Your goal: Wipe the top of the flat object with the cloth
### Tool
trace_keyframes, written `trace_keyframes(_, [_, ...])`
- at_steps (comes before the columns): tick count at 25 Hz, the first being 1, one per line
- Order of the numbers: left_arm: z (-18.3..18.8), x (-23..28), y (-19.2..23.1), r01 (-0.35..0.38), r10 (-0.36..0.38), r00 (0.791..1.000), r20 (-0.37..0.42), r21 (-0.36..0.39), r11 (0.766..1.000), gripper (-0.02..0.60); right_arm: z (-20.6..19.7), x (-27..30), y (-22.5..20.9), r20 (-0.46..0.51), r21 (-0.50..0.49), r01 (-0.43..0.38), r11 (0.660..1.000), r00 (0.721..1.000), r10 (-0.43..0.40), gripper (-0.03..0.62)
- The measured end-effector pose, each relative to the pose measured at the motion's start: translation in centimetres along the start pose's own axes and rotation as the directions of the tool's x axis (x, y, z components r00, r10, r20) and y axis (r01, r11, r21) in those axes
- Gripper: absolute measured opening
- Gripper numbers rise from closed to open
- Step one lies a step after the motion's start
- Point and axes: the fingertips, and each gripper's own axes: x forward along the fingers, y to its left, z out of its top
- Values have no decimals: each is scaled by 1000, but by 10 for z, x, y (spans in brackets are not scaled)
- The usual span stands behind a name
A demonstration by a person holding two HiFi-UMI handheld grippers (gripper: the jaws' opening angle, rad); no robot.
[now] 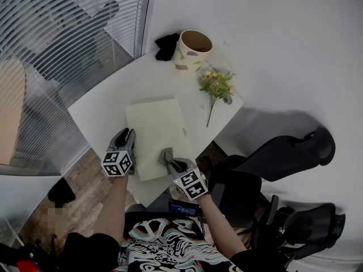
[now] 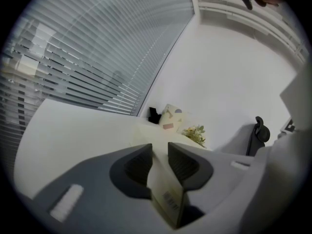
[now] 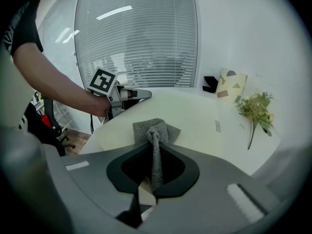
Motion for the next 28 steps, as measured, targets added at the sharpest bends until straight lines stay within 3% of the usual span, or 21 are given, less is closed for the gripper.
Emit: trace_keyframes(28, [0, -1, -2, -6, 6, 1000, 0, 9, 1000, 158, 11, 23, 45, -32, -104, -144, 984, 989, 141, 17])
